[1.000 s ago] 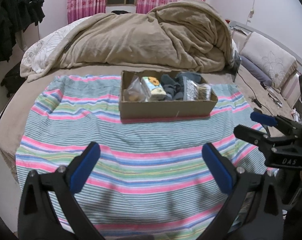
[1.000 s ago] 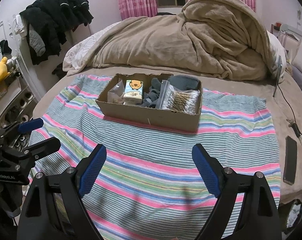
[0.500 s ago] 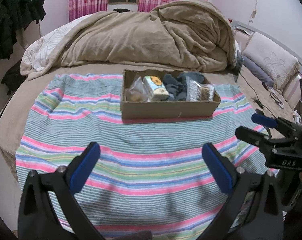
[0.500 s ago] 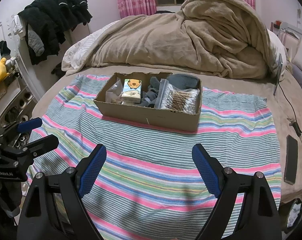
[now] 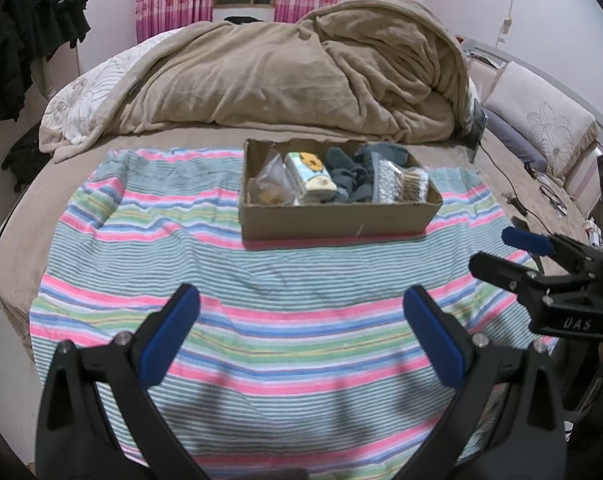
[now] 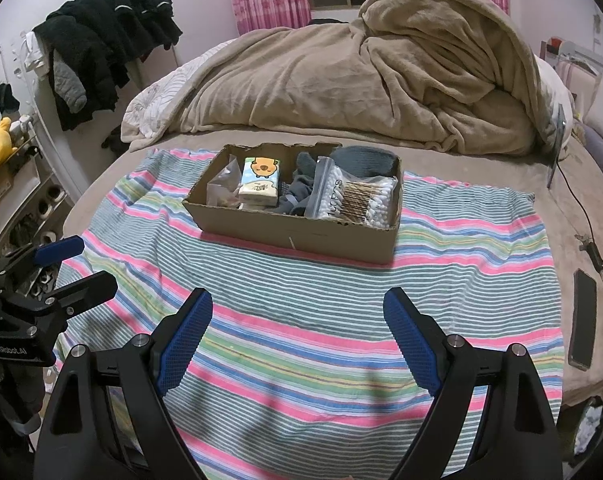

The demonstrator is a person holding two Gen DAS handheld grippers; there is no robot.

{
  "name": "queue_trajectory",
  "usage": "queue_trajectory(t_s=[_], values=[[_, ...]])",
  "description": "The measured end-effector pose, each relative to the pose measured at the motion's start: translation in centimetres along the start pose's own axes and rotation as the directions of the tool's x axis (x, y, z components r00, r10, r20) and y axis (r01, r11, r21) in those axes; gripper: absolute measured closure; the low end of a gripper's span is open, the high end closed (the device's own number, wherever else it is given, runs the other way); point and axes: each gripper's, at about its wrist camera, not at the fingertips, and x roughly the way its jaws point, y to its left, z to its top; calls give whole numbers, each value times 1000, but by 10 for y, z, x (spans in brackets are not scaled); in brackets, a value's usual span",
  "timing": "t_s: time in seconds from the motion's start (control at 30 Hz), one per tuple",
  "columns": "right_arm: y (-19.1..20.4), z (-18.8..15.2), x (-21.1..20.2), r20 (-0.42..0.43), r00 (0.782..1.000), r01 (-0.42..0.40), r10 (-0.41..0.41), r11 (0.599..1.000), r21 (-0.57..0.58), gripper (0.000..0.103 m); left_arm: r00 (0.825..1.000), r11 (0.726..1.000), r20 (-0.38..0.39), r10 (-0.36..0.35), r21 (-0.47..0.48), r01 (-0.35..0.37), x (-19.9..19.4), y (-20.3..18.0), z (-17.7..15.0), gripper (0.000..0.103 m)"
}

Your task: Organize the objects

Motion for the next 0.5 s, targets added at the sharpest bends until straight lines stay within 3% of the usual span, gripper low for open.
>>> queue_trajectory(t_s=[0.5], values=[[-9,-2,18,-21,1000,-4,4,1000,12,14,999,1000,-32,-9,6,9,20,1,1,1]])
